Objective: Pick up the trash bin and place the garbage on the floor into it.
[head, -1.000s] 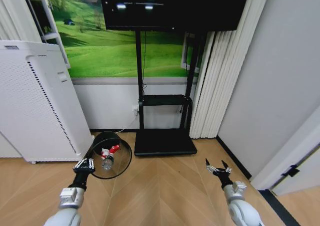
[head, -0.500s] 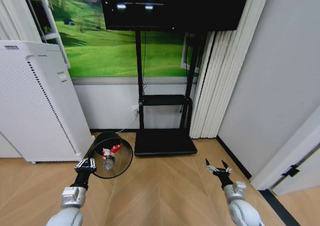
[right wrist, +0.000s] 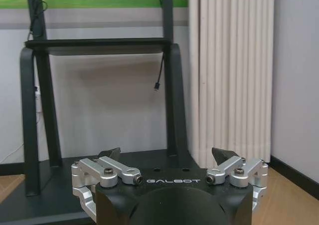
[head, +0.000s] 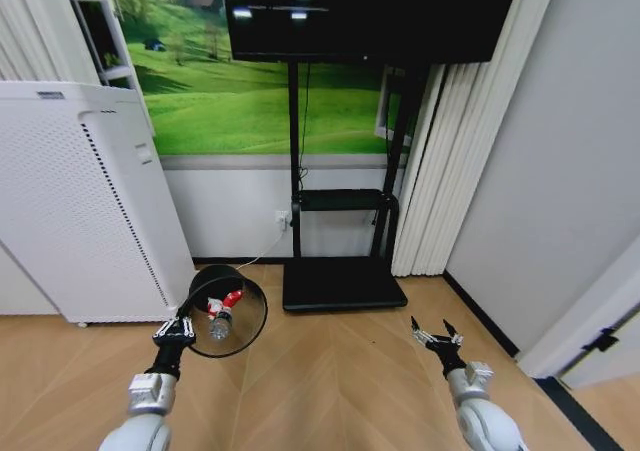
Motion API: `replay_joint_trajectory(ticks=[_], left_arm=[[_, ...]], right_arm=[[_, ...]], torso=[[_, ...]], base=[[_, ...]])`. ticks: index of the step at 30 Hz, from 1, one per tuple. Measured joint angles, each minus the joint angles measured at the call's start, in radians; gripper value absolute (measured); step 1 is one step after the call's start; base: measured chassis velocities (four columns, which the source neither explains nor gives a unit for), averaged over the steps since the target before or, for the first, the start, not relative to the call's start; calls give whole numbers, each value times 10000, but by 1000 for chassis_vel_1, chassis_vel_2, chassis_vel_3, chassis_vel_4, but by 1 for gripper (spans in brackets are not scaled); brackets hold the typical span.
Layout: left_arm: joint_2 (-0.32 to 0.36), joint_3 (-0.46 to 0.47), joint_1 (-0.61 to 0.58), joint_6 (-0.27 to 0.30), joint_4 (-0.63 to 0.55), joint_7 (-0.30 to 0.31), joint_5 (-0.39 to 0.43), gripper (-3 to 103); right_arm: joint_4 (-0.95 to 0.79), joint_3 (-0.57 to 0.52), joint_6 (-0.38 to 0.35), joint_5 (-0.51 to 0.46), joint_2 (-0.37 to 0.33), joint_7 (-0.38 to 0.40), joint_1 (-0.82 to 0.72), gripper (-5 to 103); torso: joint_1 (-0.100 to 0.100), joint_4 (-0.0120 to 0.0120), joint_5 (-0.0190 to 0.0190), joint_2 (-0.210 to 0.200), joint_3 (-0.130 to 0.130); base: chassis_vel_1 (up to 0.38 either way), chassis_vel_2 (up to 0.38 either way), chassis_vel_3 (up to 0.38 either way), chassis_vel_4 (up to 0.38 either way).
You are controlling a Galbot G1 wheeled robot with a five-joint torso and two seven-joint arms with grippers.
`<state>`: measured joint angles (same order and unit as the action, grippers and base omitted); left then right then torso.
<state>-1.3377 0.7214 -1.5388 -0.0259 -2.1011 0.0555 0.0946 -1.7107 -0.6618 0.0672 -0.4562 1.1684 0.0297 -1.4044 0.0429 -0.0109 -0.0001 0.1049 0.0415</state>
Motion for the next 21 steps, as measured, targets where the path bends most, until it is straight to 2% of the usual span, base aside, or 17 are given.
replay_joint_trajectory(ticks=[1, 4, 8, 9, 13, 17, 21], left_arm=[[-9, -12, 10, -6, 2, 0, -5, 3], [-28, -29, 11, -12, 16, 2, -17, 3], [-42, -36, 5, -59, 27, 2, -34, 3], [-52, -38, -6, -67, 43, 2, -38, 3], [-78, -36, -28, -117, 61, 7, -51, 3], [-146, -39, -72, -185, 105, 13, -88, 3], [-245, -57, -117, -220, 105, 6, -121, 3]], right_arm=[[1, 0, 1, 0, 0, 0, -1, 100], [3, 3, 1, 0, 1, -1, -1, 100], [6, 2, 1, 0, 1, 1, -1, 100], [6, 1, 1, 0, 0, 1, 0, 100], [6, 3, 1, 0, 2, 0, -1, 100], [6, 5, 1, 1, 3, -3, -2, 100], [7, 4, 1, 0, 1, -1, -1, 100]], torso=[[1, -5, 3, 0, 1], [-1, 0, 1, 0, 1], [1, -6, 6, 0, 0], [-1, 0, -6, 1, -1], [-1, -2, 2, -1, 0], [0, 2, -1, 0, -1], [1, -2, 5, 0, 1]], base=[[257, 262, -276, -269], [271, 290, -297, -280], [335, 344, -321, -321], [348, 350, -359, -346], [327, 316, -346, -300], [209, 120, -170, -171], [-14, 2, 12, 14]])
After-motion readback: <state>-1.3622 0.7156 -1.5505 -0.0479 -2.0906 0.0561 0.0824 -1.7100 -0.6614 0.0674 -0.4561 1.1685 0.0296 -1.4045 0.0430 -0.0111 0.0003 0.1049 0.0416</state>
